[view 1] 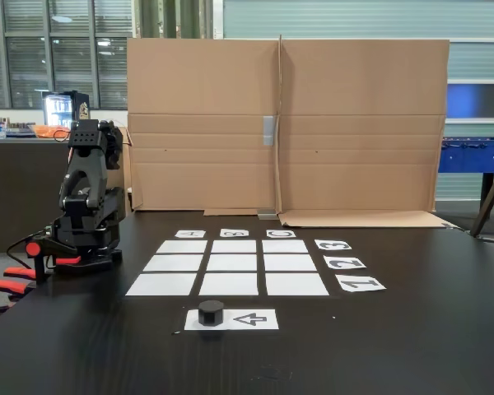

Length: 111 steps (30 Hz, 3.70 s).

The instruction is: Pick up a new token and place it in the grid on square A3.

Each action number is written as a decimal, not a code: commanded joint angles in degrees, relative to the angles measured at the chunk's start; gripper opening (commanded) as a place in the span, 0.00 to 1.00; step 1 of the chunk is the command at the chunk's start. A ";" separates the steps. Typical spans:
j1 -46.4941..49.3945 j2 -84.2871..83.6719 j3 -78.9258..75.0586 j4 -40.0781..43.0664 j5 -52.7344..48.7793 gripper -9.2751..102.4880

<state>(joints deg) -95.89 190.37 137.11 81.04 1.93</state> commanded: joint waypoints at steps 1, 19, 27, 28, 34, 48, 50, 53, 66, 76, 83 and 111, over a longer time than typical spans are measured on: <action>0.44 0.18 0.00 -0.70 0.09 0.36; 11.25 -3.16 -1.23 -6.33 0.53 0.39; 20.48 -16.61 -6.77 -10.55 2.72 0.39; 21.71 -18.19 -8.09 -10.63 2.81 0.39; 29.18 -28.21 -16.52 -10.90 3.87 0.39; 65.30 -57.04 -35.24 -13.18 11.34 0.39; 70.66 -60.29 -37.88 -13.18 11.34 0.39; 77.78 -63.90 -40.17 -13.45 11.51 0.39; 101.07 -79.72 -48.78 -11.43 12.57 0.39; 115.84 -84.55 -49.48 -9.84 12.57 0.39; 123.13 -91.76 -48.96 -9.58 12.30 0.39; 136.76 -129.11 -69.26 -14.94 7.38 0.39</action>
<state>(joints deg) 40.17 62.23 71.72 66.09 9.93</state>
